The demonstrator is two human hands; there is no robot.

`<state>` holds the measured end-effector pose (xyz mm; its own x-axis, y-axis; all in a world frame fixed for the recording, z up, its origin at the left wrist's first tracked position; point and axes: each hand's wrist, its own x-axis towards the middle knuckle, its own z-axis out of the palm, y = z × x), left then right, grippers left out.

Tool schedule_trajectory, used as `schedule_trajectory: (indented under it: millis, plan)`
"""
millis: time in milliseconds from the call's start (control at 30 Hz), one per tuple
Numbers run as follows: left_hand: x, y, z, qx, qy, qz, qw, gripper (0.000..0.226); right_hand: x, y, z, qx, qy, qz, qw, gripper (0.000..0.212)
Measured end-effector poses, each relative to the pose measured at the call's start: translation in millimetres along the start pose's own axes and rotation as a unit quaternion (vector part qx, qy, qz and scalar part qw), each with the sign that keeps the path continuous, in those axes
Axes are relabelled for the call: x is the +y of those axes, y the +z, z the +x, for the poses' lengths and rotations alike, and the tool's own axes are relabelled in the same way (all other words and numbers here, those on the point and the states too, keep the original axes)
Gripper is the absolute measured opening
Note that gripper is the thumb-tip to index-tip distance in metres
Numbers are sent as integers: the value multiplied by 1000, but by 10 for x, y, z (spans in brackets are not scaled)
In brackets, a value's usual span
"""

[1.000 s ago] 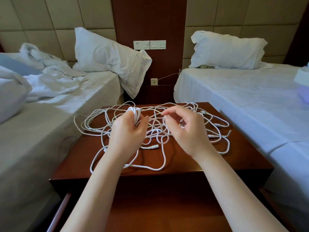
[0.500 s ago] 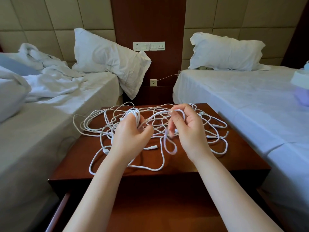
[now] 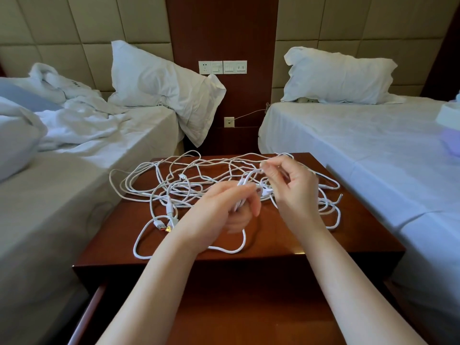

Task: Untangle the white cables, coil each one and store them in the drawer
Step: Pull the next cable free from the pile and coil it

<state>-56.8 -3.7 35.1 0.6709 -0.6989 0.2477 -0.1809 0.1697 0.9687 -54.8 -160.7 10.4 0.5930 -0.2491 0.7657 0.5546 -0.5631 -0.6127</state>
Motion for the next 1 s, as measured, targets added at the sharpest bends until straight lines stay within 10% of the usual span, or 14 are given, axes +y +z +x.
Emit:
schedule_trajectory:
  millis: [167,367,633,1000]
  plan:
    - [28,-63,20,-27,81,-216,973,16,-7,182,-151,-129,-15,-1,992,26]
    - [55,-159,52,189,173,-255,932,12,-40,349,-298,-288,-49,-130,947,17]
    - [-186,-271,99,506,154,227,818,20,-81,247,-204,-243,-95,-228,938,31]
    - [-157,-203,48,417,0,494,763,17,104,114,-57,-51,-153,-298,941,10]
